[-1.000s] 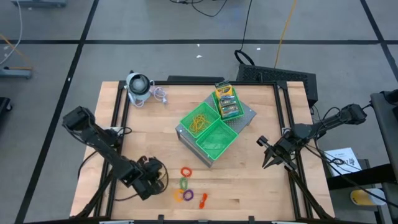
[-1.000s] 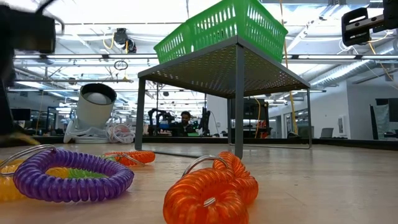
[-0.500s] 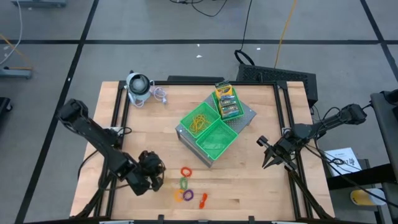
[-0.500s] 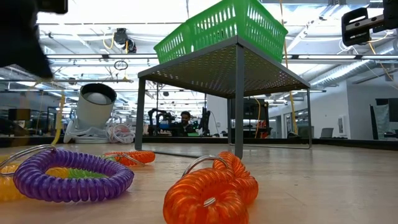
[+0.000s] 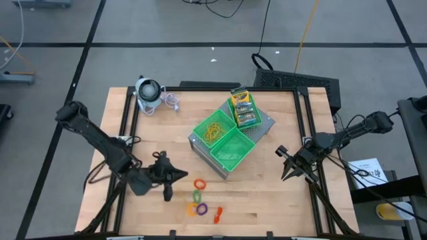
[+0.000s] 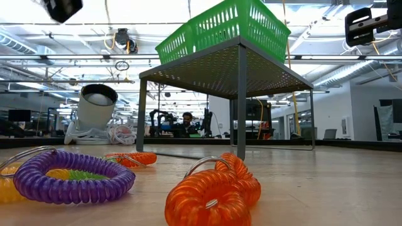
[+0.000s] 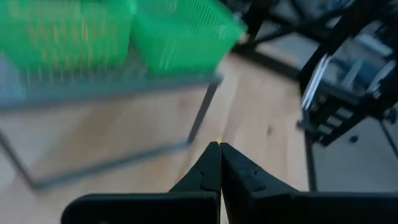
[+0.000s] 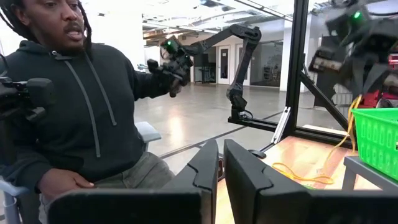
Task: Pick & Place Office Desk Supplies
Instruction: Put the yellow rubber band into the top left green bin on the shelf
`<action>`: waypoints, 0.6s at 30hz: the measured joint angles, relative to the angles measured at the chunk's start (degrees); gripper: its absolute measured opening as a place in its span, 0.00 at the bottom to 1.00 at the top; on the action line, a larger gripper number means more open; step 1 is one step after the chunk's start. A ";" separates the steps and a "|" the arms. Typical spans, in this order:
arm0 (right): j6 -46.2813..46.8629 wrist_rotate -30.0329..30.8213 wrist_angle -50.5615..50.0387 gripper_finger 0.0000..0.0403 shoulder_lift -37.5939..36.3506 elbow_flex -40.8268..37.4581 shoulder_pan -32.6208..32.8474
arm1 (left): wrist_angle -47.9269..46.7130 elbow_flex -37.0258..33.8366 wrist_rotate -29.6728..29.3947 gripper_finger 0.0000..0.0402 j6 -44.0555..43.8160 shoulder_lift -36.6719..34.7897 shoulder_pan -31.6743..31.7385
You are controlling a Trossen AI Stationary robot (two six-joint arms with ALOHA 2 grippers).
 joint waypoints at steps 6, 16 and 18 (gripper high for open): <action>0.00 0.00 -0.02 0.05 0.02 0.00 0.00 | 10.69 0.02 -2.03 0.00 14.14 -3.36 1.31; 0.00 0.00 -0.02 0.05 0.02 -0.02 0.01 | 28.03 0.04 -3.02 0.00 39.95 -7.54 6.05; -0.02 0.00 -0.03 0.05 0.01 -0.02 0.00 | 31.10 0.04 -3.01 0.00 44.53 -7.54 8.05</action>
